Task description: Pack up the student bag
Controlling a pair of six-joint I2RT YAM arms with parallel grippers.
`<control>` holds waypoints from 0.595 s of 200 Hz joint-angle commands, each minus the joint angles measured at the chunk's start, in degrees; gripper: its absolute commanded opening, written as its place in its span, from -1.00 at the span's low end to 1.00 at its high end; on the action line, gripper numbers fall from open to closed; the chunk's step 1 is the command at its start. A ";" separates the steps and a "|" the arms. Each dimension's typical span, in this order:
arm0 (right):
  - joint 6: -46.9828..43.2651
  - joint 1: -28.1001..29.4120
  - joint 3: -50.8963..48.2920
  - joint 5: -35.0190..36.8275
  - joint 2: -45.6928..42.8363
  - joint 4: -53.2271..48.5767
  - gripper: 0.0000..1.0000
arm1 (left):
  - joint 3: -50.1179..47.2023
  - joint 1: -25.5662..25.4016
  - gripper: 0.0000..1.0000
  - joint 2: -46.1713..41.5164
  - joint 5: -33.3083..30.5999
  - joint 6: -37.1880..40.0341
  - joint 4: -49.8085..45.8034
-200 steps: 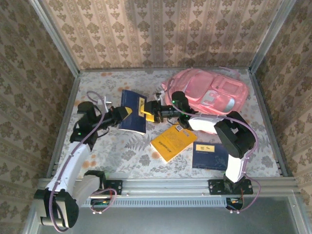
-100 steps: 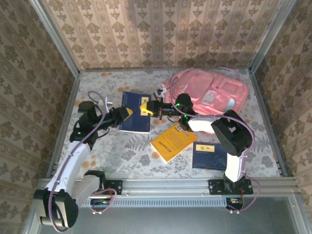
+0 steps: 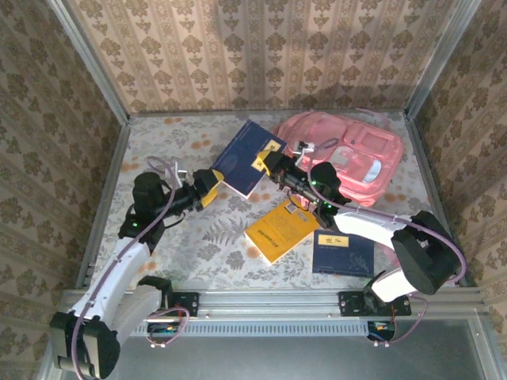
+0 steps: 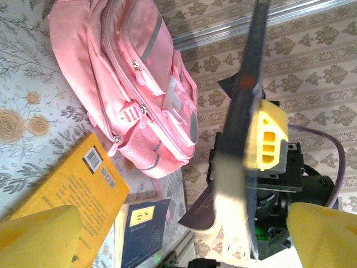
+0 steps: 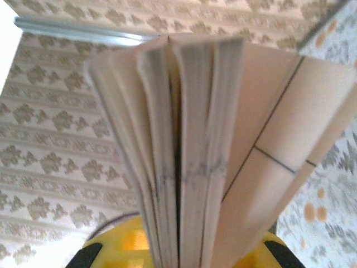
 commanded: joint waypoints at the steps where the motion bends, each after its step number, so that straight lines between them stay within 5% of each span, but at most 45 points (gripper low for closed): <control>1: -0.23 0.73 -0.87 8.15 0.35 0.91 -1.00 | -0.94 -2.63 0.94 -1.07 -7.46 -3.21 5.72; 119: 3.25 4.61 -0.11 11.25 3.01 5.22 -1.00 | -1.33 -9.02 0.67 8.93 -13.22 -4.58 17.77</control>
